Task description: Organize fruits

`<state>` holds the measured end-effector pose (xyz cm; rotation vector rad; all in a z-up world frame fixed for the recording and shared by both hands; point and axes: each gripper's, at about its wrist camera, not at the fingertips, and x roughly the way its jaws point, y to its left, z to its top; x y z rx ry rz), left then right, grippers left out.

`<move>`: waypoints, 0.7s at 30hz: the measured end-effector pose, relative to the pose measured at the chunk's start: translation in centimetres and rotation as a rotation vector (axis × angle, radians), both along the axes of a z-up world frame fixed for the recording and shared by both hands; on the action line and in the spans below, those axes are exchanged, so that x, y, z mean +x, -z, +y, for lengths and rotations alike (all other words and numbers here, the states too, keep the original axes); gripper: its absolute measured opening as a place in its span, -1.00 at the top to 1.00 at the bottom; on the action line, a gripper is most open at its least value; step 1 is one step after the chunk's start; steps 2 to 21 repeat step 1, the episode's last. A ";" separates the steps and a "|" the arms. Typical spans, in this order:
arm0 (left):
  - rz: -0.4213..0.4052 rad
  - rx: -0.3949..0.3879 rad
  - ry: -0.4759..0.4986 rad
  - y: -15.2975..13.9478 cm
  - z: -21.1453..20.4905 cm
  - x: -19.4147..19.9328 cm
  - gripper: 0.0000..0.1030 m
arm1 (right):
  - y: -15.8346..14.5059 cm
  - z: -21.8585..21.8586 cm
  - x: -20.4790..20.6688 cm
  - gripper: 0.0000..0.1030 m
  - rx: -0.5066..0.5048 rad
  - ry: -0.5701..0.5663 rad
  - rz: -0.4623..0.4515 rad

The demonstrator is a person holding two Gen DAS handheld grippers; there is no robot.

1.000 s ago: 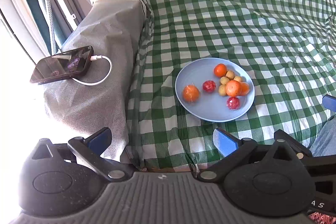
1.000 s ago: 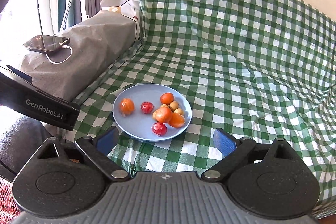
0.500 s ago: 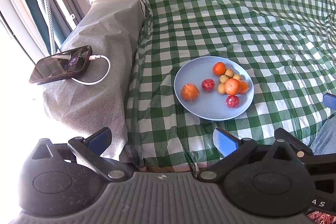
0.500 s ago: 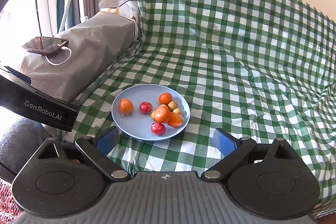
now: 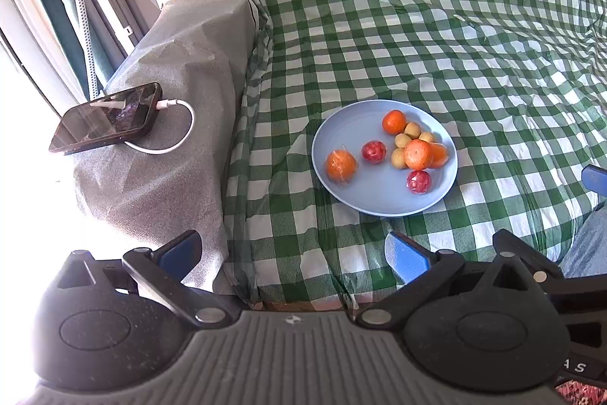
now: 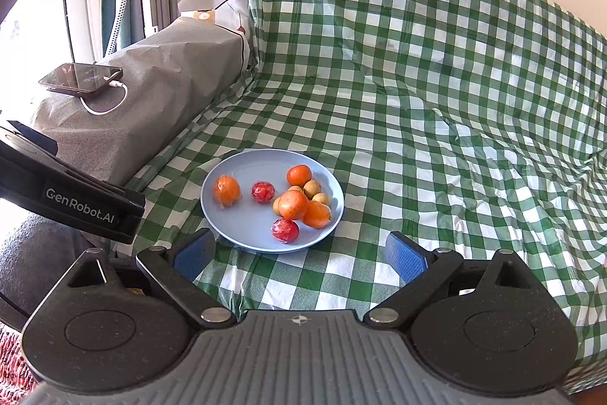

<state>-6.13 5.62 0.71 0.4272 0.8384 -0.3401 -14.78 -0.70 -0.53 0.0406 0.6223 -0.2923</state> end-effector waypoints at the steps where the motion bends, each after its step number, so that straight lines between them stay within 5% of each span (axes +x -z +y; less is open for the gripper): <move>1: 0.000 0.001 -0.001 0.0 0.0 0.0 -0.99 | 0.0 0.0 0.0 -0.88 0.000 0.000 0.000; 21: 0.000 0.001 -0.001 0.0 0.0 0.0 -0.99 | 0.0 0.0 0.0 -0.88 0.000 0.000 0.000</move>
